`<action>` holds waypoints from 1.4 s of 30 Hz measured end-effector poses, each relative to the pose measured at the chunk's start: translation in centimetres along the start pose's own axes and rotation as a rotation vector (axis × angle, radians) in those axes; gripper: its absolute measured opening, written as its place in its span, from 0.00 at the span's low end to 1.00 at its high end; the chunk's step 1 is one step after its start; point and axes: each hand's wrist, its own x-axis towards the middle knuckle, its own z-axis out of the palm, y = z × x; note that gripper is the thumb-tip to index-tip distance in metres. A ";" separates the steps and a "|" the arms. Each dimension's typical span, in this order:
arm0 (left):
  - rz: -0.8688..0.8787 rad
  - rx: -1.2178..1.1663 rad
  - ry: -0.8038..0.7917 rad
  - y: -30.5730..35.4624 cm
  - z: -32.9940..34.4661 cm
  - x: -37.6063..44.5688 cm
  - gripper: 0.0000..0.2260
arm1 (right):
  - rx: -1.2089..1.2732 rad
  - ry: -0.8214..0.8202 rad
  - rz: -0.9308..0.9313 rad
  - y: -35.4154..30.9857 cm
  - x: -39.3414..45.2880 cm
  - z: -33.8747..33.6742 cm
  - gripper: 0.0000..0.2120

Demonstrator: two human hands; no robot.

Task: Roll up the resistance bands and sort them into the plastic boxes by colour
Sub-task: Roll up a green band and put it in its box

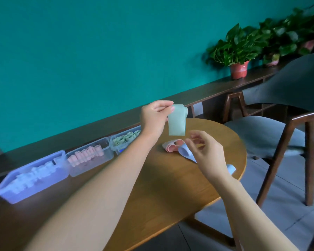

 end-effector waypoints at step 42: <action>0.063 0.315 0.202 7.1 -34.4 -28.8 0.02 | 0.615 -0.757 -0.165 -26.2 -17.1 9.3 0.06</action>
